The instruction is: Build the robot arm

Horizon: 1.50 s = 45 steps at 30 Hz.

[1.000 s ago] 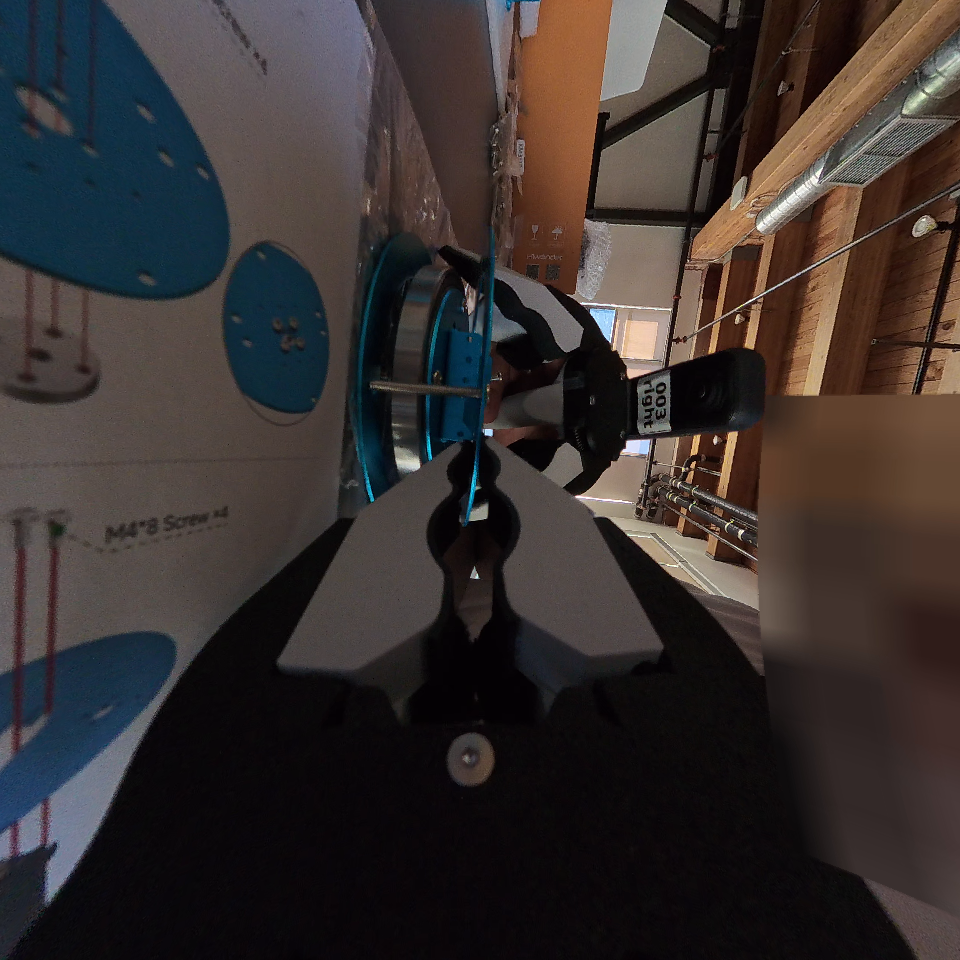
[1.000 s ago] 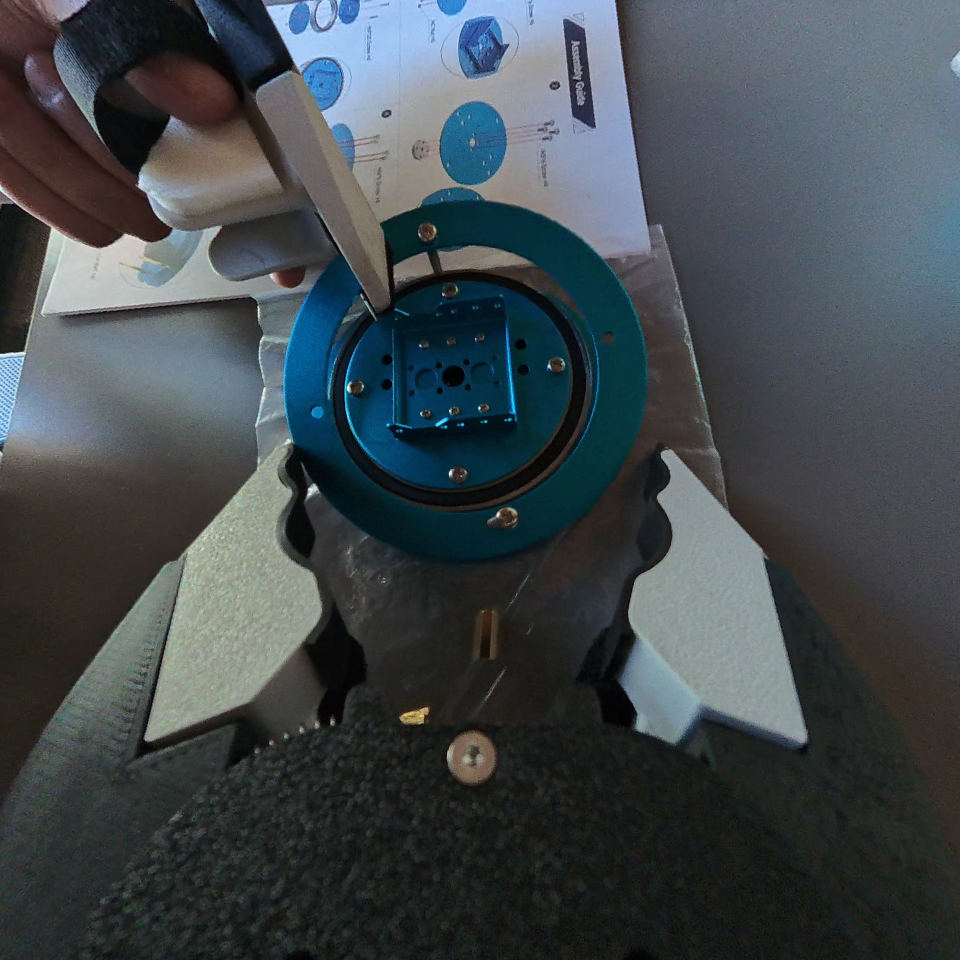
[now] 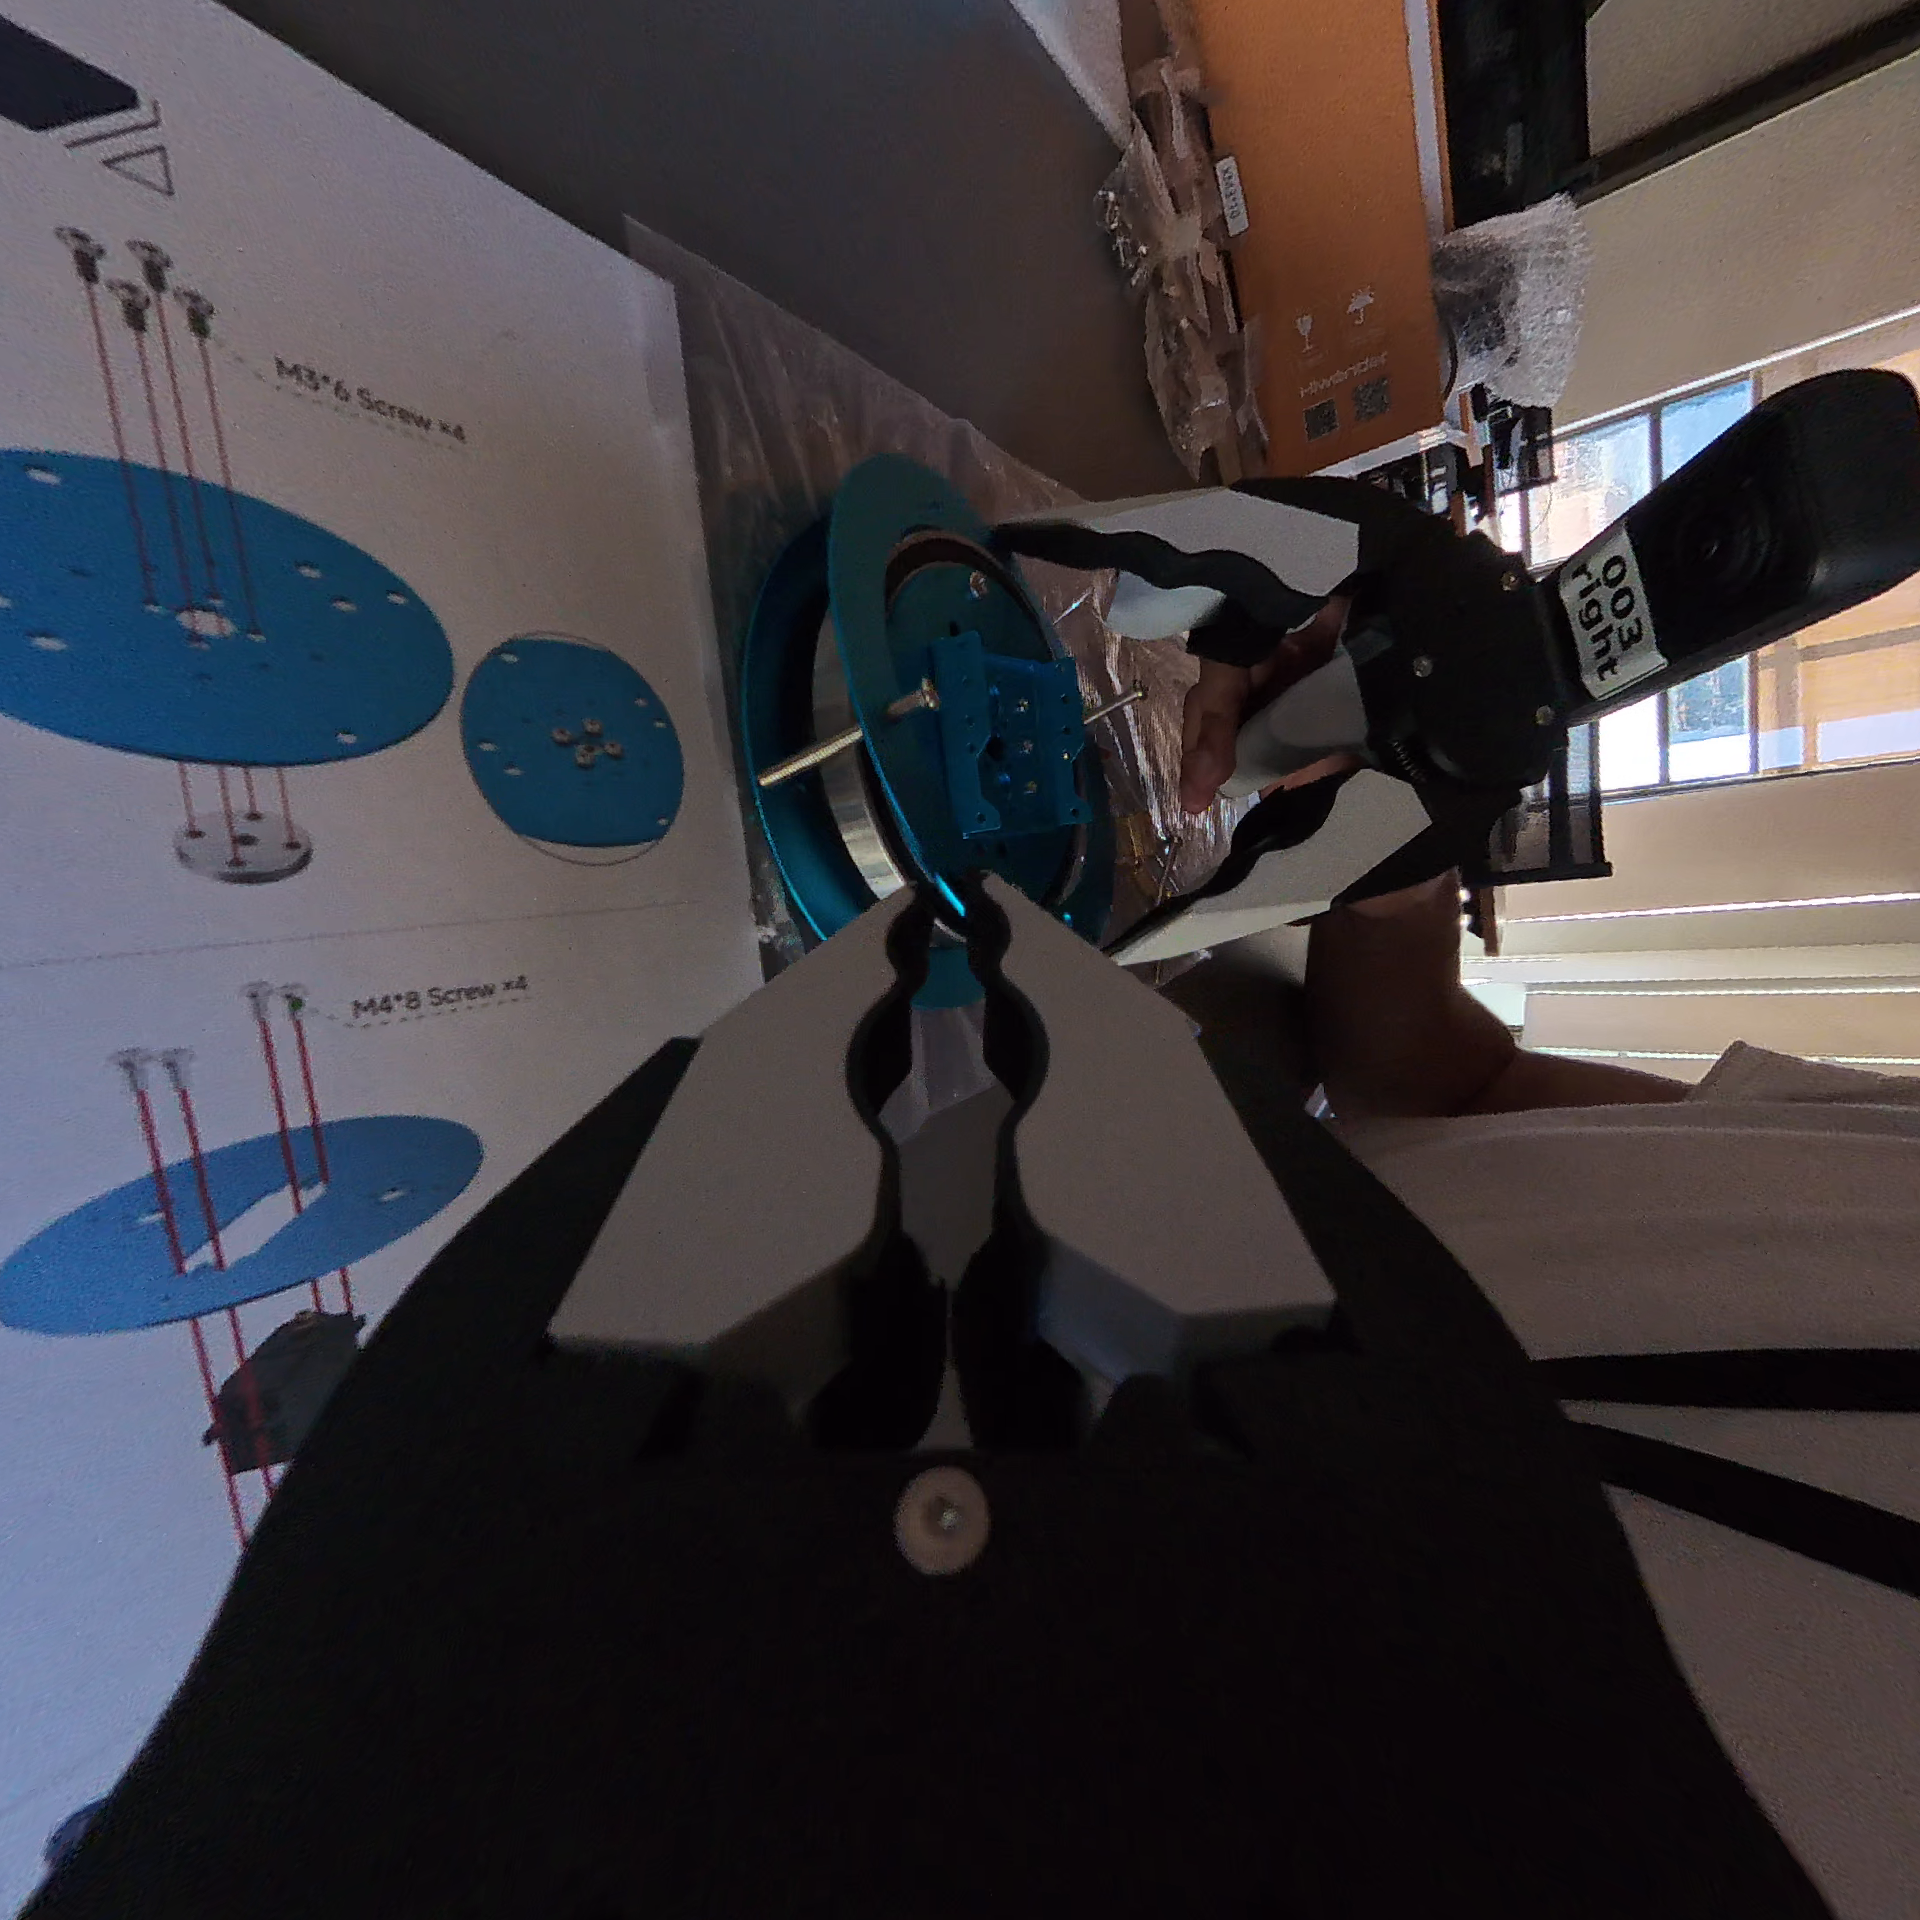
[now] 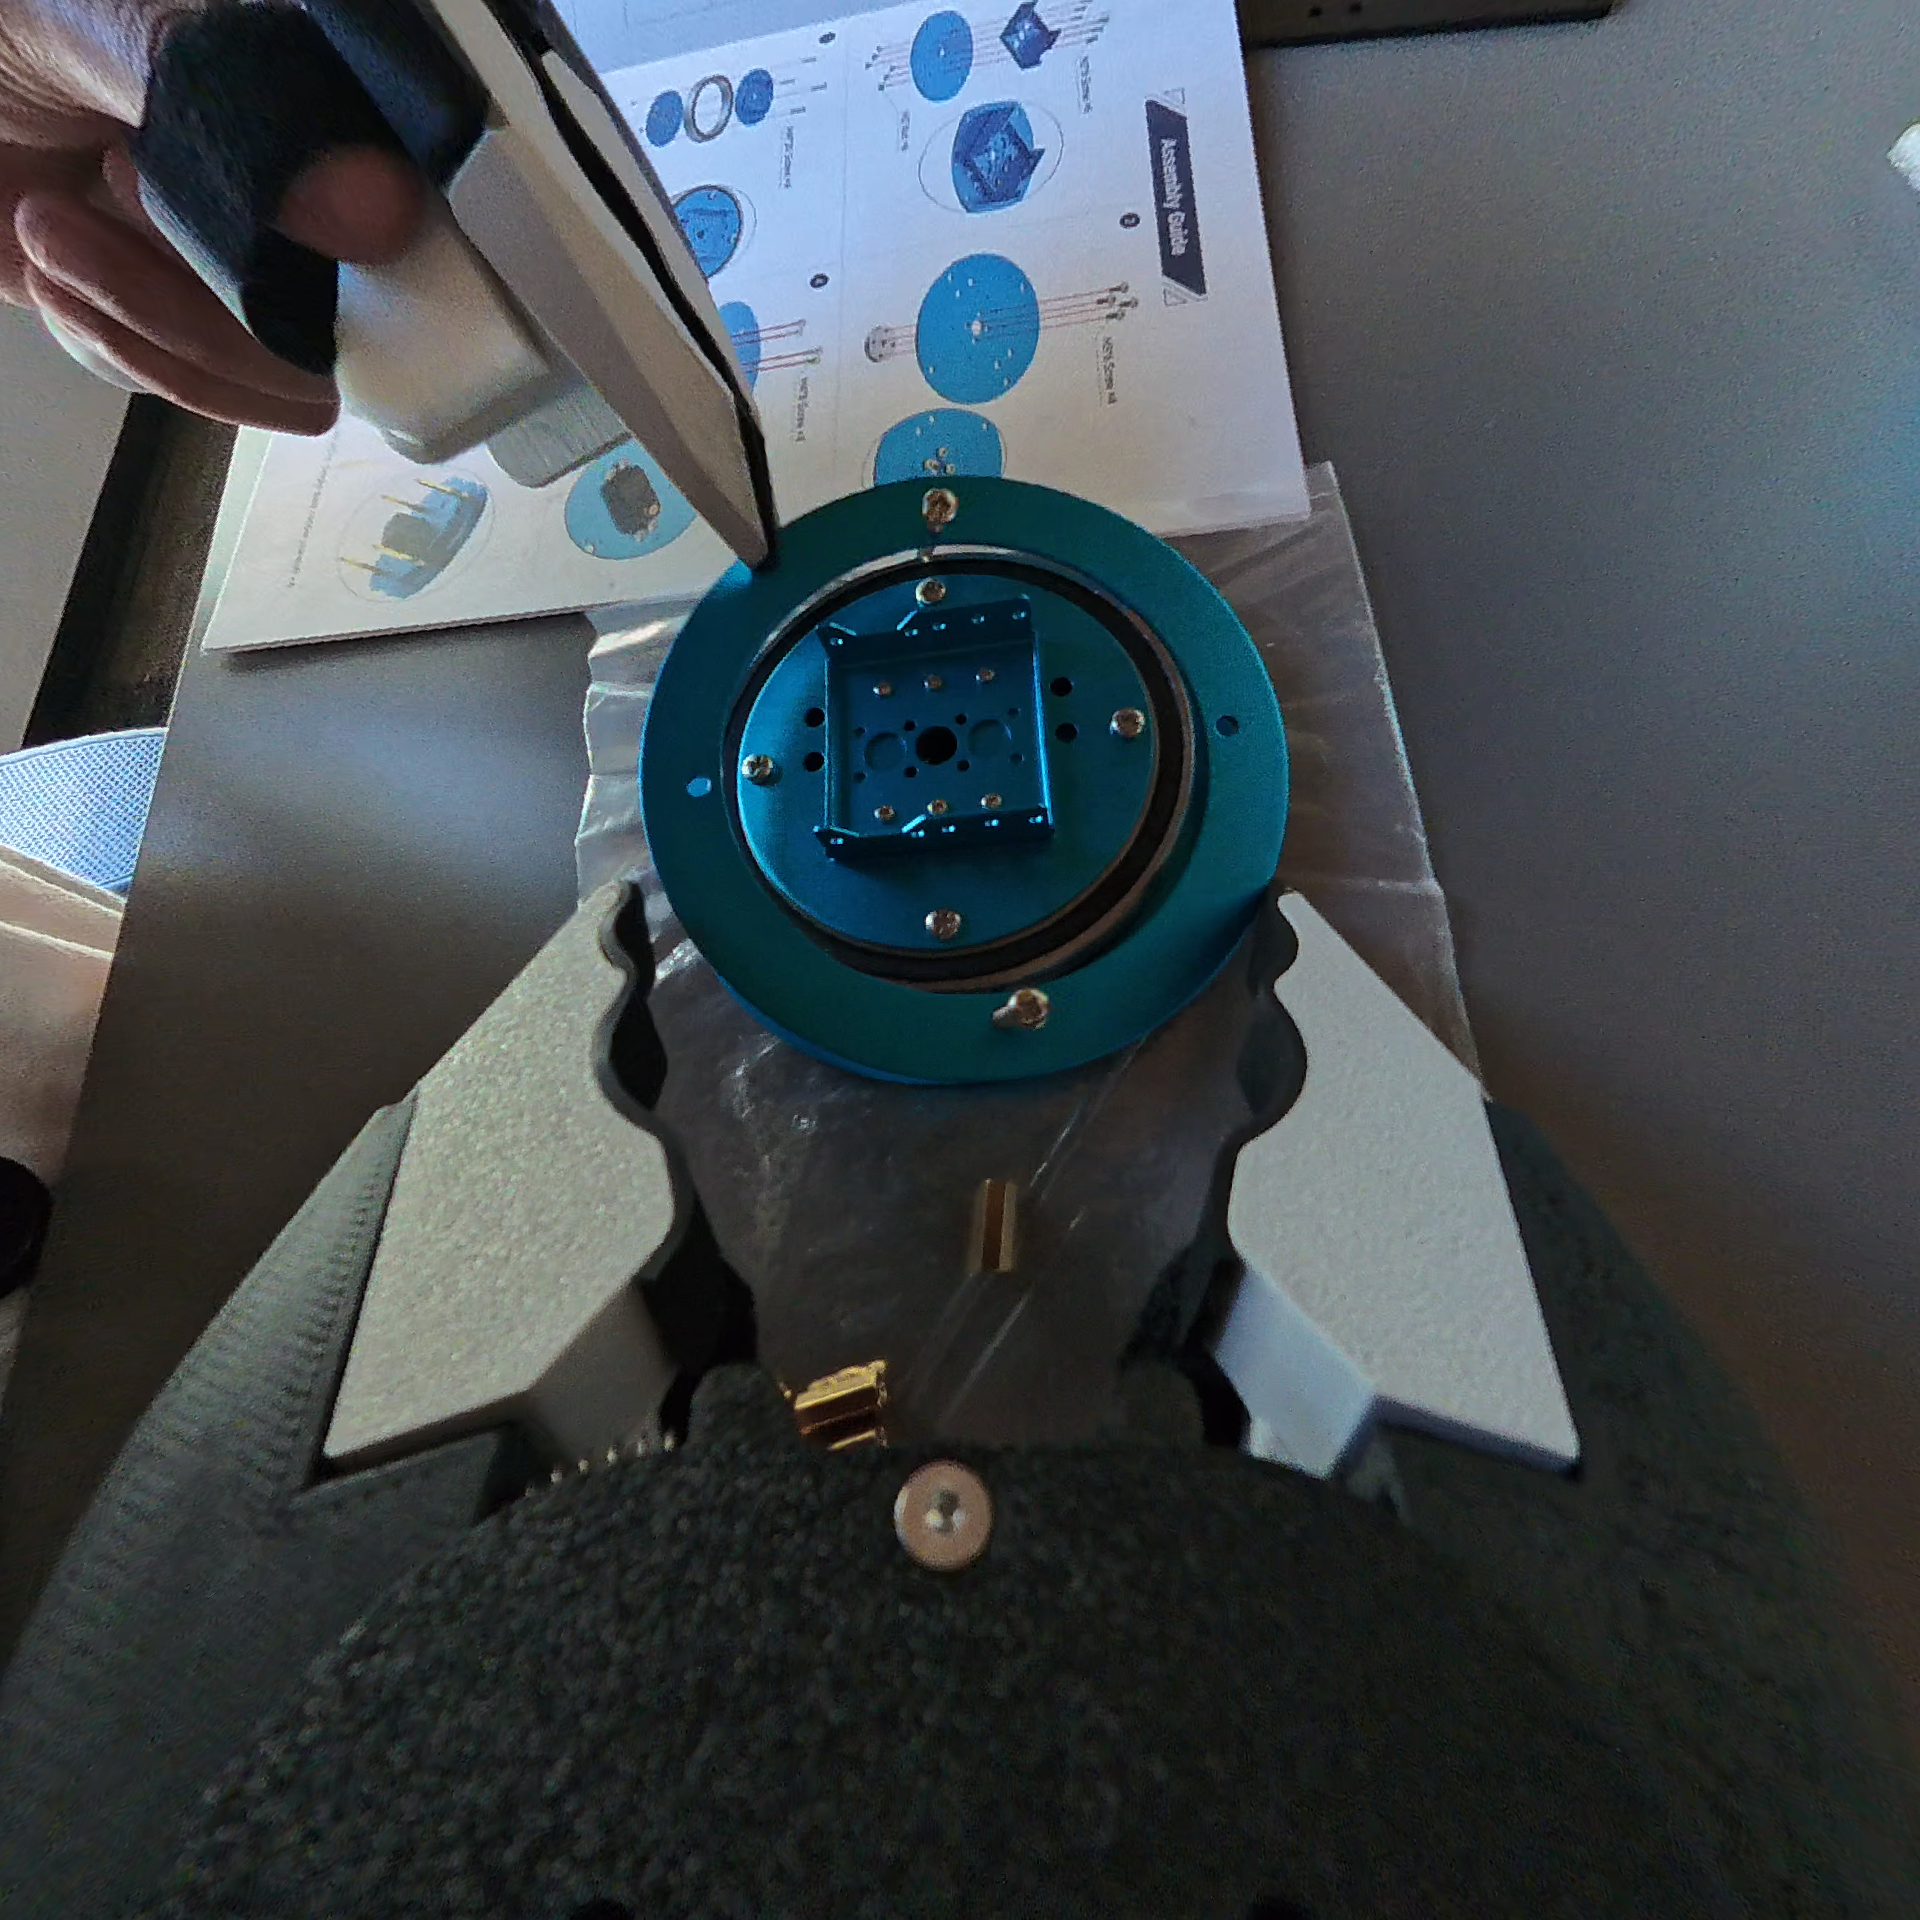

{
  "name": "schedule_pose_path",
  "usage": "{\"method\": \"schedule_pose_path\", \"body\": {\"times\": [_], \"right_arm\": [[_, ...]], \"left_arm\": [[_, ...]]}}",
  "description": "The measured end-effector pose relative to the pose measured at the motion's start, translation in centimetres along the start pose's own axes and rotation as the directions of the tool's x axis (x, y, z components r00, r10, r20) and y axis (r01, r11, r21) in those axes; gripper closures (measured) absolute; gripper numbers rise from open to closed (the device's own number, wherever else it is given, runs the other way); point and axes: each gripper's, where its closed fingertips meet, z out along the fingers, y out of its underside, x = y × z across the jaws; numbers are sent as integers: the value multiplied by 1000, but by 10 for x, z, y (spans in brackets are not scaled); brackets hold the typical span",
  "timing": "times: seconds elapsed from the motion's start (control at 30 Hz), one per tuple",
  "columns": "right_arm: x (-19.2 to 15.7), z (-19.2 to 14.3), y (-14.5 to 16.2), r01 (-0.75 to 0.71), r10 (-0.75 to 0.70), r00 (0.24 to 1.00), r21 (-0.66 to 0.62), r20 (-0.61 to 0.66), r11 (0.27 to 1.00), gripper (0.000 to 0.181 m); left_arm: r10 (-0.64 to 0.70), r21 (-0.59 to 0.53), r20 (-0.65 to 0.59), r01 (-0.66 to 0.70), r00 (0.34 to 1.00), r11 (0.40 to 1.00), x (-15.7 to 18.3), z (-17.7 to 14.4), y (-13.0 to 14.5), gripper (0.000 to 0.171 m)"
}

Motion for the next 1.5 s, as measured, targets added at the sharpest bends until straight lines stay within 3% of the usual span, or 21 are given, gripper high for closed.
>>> {"method": "schedule_pose_path", "body": {"times": [0.23, 0.37, 0.87, 1.1, 1.2, 1.3, 1.4, 1.5], "right_arm": [[6, -6, -1, 23, -22, 999, 37, -26, 999, 82], [7, -2, 4, 35, -35, 999, 24, -17, 999, 77], [8, 12, 2, 86, -86, 996, -54, -3, 995, 82], [6, -1, -14, 81, -80, 995, -2, 54, 997, 85], [8, -16, -26, 112, -116, 991, 69, 69, 991, 115], [22, -25, -40, 14, -35, 989, 144, 145, 989, 133], [34, -22, -42, -106, 81, 956, 76, 284, 991, 142], [33, -9, -36, -129, 139, 913, -51, 383, 990, 144]], "left_arm": [[15, 2, 24, -15, 1000, 1000, -2, 0, 3, 168], [-3, 26, 19, 3, 1000, 1000, -4, -2, 3, 168], [59, 53, 38, -61, 998, 997, -6, 1, 2, 163], [48, 63, 13, -49, 999, 997, -6, 4, 4, 166], [57, 86, 13, -58, 998, 995, -5, 0, 2, 166], [82, 139, 17, -84, 996, 987, -2, -7, 1, 164], [135, 158, 40, -139, 990, 977, 1, -8, 11, 160], [184, 187, 128, -206, 975, 961, -2, -9, 22, 157]]}}
